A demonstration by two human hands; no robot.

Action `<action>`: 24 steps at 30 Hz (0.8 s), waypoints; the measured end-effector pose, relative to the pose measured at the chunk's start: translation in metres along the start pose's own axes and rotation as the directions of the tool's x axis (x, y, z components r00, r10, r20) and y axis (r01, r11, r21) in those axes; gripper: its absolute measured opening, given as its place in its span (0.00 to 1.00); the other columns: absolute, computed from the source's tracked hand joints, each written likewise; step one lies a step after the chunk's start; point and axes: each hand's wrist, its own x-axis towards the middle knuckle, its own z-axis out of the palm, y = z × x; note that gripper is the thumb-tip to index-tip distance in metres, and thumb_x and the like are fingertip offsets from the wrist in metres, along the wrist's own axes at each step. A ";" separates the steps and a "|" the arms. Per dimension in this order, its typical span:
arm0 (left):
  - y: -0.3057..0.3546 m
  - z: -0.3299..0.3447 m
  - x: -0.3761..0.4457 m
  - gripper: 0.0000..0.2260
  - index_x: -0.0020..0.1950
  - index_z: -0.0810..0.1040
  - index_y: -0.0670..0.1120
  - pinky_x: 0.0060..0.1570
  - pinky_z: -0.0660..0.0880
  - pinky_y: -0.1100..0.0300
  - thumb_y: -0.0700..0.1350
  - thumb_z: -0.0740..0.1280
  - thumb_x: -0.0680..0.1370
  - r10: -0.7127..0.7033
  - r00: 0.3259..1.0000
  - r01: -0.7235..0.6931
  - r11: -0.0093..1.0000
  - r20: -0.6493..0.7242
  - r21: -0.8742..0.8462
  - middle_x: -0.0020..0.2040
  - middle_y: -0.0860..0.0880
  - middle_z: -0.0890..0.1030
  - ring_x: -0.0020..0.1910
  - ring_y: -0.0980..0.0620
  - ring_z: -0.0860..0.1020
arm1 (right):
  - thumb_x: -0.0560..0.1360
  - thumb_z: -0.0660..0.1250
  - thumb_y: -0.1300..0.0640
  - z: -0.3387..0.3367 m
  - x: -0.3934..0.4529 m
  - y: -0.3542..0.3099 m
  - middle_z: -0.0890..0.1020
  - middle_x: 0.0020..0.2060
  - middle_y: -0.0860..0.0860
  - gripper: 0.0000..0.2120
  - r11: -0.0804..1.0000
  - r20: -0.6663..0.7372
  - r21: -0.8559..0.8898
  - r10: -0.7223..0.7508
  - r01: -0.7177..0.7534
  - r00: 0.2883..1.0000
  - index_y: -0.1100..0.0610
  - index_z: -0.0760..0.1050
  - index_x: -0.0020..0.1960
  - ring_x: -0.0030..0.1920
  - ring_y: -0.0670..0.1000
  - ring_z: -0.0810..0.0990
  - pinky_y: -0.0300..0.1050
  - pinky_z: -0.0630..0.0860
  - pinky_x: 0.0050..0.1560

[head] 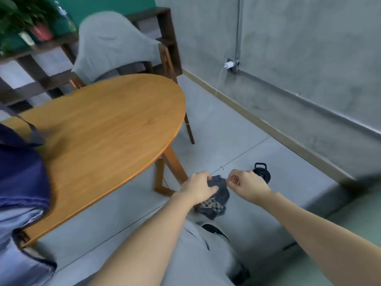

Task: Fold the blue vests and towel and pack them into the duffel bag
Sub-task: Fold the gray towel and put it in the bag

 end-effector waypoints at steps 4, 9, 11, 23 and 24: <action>-0.022 0.029 0.048 0.24 0.69 0.75 0.51 0.60 0.77 0.51 0.56 0.72 0.75 -0.104 0.985 0.103 0.995 0.139 0.010 0.63 0.47 0.78 0.59 0.45 0.78 | 0.78 0.59 0.39 0.038 0.027 0.037 0.83 0.43 0.46 0.11 0.997 0.115 -0.014 0.079 -0.078 0.990 0.44 0.74 0.48 0.45 0.53 0.81 0.49 0.80 0.47; -0.054 0.065 0.095 0.26 0.72 0.72 0.49 0.61 0.75 0.52 0.53 0.73 0.76 -0.153 0.957 0.146 0.988 0.245 0.048 0.65 0.46 0.78 0.61 0.45 0.78 | 0.79 0.60 0.42 0.089 0.063 0.064 0.82 0.44 0.49 0.10 0.987 0.222 -0.008 0.159 -0.161 0.962 0.46 0.75 0.50 0.46 0.55 0.80 0.47 0.76 0.46; -0.066 0.078 0.110 0.25 0.72 0.72 0.50 0.61 0.76 0.51 0.51 0.74 0.76 -0.160 0.943 0.140 0.986 0.292 0.090 0.64 0.45 0.78 0.61 0.44 0.78 | 0.79 0.60 0.42 0.109 0.077 0.070 0.83 0.47 0.51 0.10 0.982 0.269 -0.001 0.183 -0.190 0.946 0.47 0.76 0.52 0.48 0.56 0.80 0.47 0.75 0.46; -0.125 0.151 0.178 0.23 0.73 0.73 0.51 0.59 0.78 0.49 0.43 0.71 0.79 -0.223 0.773 0.062 0.958 0.593 0.280 0.67 0.43 0.75 0.60 0.41 0.79 | 0.77 0.66 0.48 0.223 0.122 0.074 0.80 0.52 0.54 0.12 0.956 0.505 0.115 0.177 -0.269 0.845 0.53 0.76 0.57 0.51 0.56 0.79 0.46 0.73 0.47; -0.127 0.156 0.179 0.23 0.74 0.72 0.51 0.60 0.78 0.48 0.43 0.70 0.79 -0.235 0.761 0.046 0.949 0.605 0.311 0.68 0.43 0.74 0.61 0.40 0.78 | 0.77 0.66 0.48 0.230 0.123 0.075 0.79 0.52 0.53 0.13 0.955 0.516 0.127 0.167 -0.268 0.840 0.54 0.76 0.57 0.51 0.56 0.78 0.45 0.72 0.46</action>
